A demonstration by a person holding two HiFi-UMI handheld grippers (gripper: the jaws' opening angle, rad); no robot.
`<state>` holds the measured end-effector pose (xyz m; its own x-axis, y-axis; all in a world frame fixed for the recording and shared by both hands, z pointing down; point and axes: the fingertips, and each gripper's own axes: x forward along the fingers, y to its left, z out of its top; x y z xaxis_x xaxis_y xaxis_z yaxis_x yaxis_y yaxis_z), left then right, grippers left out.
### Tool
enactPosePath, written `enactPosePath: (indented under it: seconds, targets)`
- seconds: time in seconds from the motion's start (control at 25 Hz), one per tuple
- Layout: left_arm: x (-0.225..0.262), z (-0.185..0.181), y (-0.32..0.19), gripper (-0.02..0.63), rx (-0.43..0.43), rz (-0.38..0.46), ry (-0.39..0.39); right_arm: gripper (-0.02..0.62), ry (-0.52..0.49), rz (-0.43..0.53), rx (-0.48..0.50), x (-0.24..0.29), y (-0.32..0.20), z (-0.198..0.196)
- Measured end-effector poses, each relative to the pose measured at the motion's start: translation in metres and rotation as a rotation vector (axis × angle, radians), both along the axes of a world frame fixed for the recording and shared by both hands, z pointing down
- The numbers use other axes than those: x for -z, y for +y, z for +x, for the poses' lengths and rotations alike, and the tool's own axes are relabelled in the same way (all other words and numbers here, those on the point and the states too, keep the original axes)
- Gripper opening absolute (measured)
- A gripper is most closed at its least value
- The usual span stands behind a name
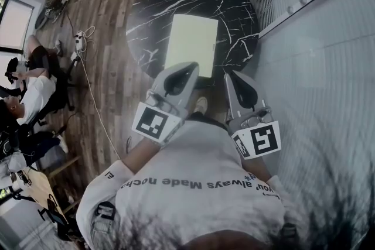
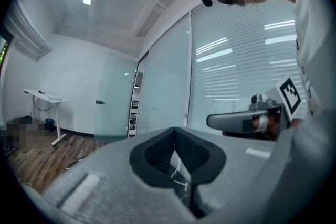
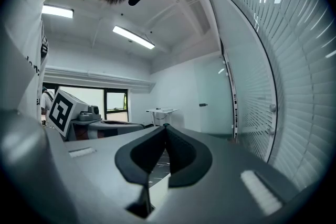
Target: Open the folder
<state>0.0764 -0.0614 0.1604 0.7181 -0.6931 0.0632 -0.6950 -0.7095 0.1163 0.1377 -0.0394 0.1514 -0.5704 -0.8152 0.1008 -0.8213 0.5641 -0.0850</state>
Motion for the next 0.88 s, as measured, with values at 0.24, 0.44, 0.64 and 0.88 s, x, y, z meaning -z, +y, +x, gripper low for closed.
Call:
enactPosePath:
  seconds: [0.24, 0.44, 0.64, 0.88]
  targets:
    - [-0.022, -0.007, -0.029, 0.003, 0.015, -0.045, -0.049, 0.002, 0.002, -0.042, 0.001, -0.016, -0.027, -0.001]
    - [-0.048, -0.015, -0.053, 0.003, -0.014, -0.076, -0.095, 0.002, 0.03, -0.091, -0.04, -0.037, -0.052, -0.001]
    - [-0.084, -0.027, -0.074, 0.003, -0.039, -0.114, -0.173, 0.003, 0.052, -0.147, -0.081, -0.066, -0.071, -0.002]
    - [-0.144, -0.036, -0.097, 0.003, -0.071, -0.151, -0.279, 0.035, 0.052, -0.253, -0.074, -0.117, -0.082, -0.006]
